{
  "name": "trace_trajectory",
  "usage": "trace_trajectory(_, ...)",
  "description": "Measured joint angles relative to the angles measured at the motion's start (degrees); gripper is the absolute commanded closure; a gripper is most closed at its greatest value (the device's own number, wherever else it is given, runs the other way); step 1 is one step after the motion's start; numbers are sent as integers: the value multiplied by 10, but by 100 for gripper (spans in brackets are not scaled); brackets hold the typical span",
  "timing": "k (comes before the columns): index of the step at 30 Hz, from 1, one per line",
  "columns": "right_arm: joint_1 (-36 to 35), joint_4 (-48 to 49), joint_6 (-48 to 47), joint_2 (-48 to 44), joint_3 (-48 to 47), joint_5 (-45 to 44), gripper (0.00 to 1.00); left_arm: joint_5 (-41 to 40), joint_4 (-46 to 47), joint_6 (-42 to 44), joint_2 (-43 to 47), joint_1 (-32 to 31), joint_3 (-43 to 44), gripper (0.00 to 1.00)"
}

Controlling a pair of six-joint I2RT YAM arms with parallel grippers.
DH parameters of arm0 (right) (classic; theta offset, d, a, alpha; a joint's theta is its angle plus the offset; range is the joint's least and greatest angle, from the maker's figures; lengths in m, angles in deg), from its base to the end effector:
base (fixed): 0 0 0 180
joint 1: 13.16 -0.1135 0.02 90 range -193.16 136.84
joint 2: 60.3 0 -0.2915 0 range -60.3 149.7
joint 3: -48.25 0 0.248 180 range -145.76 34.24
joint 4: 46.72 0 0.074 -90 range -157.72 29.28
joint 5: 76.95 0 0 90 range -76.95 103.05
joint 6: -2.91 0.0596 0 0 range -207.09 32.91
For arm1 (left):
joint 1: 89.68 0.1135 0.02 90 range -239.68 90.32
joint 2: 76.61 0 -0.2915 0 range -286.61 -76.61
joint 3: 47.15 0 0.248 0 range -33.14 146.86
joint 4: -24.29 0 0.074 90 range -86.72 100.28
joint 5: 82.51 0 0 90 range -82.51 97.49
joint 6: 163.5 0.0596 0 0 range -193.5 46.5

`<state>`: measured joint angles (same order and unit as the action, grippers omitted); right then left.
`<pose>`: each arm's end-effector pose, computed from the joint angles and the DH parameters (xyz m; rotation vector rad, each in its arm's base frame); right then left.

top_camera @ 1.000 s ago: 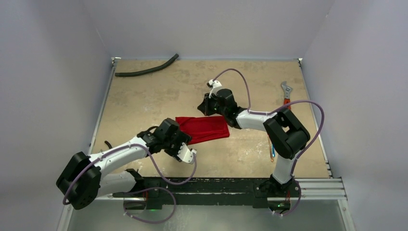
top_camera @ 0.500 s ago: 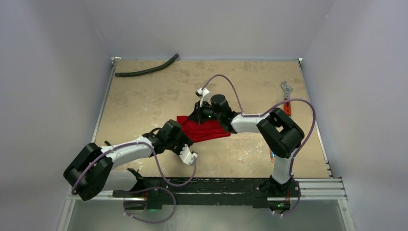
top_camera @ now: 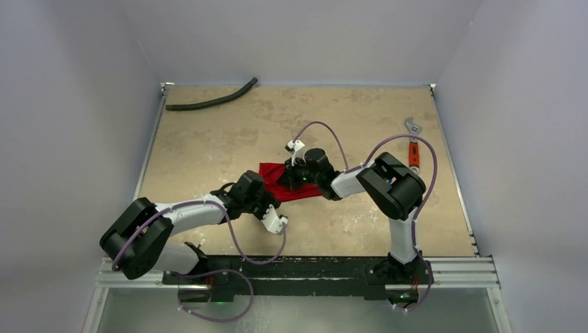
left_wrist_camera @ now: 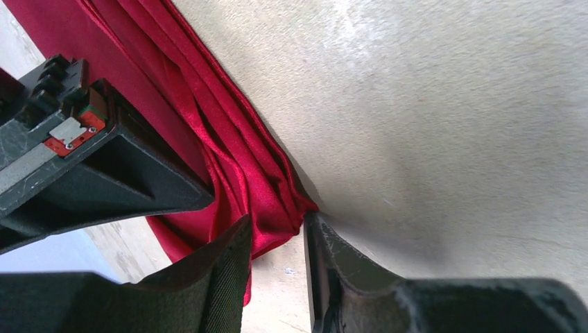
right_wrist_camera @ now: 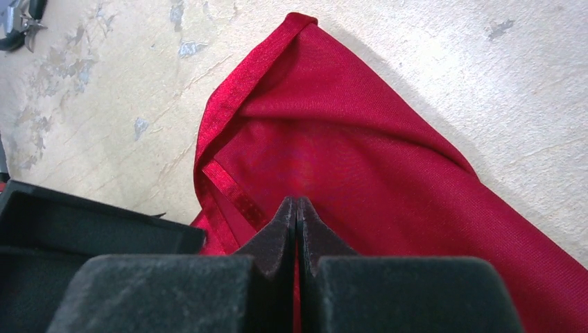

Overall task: Fold the napkin into a case and place the utensils inside
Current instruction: Pick up the 2/3-rectangle-folded napkin from the center of the board.

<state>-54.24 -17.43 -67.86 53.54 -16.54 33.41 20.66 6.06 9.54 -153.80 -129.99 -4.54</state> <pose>0.3049 0.2933 0.1489 -0.6336 1.9357 1.0277 0.1737 -0.1652 0.1518 2.2082 1.0818 0.0370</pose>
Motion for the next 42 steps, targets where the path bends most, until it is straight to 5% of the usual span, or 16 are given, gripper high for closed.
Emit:
trace_trajectory(12, -1, 47, 22, 1, 25, -13, 100, 4, 5, 21, -42, 9, 33, 62)
trace_trajectory(22, -1, 75, 43, 10, 31, -13, 100, 7, 8, 37, -49, 13, 31, 80)
trace_trajectory(26, -1, 89, 54, 13, 36, -13, 100, 7, 23, 42, -57, 13, 29, 100)
trace_trajectory(40, 5, 122, 87, 15, 53, -7, 100, 27, -23, -108, -97, 38, 98, 100)
trace_trajectory(42, 10, 109, 93, 8, 53, 2, 87, 34, -38, -116, -97, 43, 101, 100)
